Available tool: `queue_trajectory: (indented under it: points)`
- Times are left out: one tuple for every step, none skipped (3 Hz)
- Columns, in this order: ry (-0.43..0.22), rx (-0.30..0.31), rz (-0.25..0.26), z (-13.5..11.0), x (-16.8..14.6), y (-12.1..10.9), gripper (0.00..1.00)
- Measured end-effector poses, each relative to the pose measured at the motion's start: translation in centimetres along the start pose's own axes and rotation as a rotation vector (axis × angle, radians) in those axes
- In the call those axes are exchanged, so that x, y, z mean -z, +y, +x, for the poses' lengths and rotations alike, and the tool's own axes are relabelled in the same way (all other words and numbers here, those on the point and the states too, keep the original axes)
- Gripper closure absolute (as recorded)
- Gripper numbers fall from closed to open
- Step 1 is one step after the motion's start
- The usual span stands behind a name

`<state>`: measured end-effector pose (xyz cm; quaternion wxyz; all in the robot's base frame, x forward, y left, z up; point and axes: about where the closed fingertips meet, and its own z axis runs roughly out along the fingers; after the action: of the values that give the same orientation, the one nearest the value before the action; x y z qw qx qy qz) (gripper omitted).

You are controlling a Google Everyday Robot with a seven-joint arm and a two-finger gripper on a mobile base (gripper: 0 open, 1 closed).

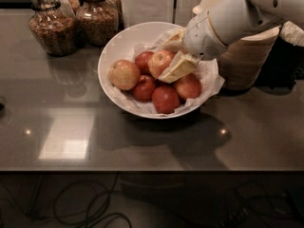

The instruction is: Pick apple from white bowl

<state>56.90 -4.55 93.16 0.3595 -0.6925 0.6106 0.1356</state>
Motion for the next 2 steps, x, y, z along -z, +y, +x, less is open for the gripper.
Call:
queue_trajectory:
  points:
    - [-0.123, 0.024, 0.035, -1.3, 1.9, -0.8, 1.0]
    - [-0.223, 0.059, 0.078, -7.0, 6.3, 0.8, 1.0]
